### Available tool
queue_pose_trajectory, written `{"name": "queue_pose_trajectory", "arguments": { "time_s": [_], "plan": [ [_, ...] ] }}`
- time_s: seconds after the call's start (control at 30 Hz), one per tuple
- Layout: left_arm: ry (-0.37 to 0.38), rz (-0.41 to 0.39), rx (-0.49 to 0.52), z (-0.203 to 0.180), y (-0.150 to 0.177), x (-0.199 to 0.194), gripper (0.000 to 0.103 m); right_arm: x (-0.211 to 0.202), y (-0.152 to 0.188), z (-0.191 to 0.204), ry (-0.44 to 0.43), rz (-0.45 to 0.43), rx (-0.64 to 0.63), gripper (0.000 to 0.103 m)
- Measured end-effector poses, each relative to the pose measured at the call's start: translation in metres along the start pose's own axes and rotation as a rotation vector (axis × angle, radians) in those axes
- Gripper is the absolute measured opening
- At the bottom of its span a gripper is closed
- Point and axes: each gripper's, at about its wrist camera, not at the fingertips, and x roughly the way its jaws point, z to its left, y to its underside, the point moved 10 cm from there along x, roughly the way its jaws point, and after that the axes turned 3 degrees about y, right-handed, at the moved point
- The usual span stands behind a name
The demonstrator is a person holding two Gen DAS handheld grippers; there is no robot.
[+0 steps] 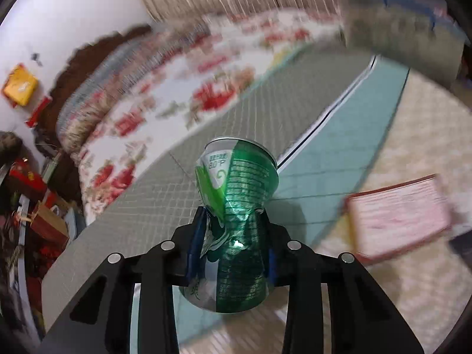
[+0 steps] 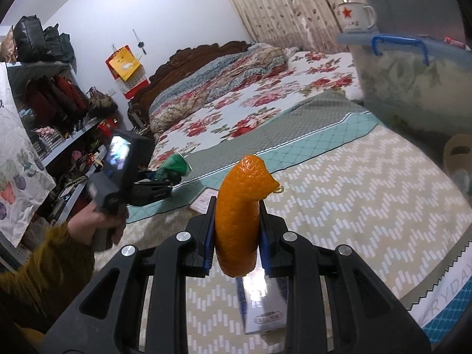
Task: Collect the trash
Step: 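Grasp the crushed green can with the left tool, then carry can and orange to the beige bin and open both tools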
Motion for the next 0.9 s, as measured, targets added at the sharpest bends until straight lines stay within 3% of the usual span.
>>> {"name": "queue_pose_trajectory", "arguments": {
  "time_s": [0.17,0.37,0.63,0.9],
  "plan": [
    [0.083,-0.114,-0.091,-0.022,0.031,-0.076,0.031,-0.005,0.008,0.038,-0.052,0.011,-0.036,0.027],
    [0.246,-0.121,-0.149,-0.041,0.085,-0.133,0.030,-0.009,0.043,0.074,-0.107,0.058,-0.066,0.027],
    [0.356,-0.104,-0.282,-0.049,0.153,-0.179,0.030,-0.008,0.100,0.111,-0.151,0.185,-0.139,0.027],
    [0.382,-0.115,-0.300,-0.046,0.151,-0.196,0.029,-0.020,0.102,0.117,-0.151,0.135,-0.176,0.027]
  ]
}}
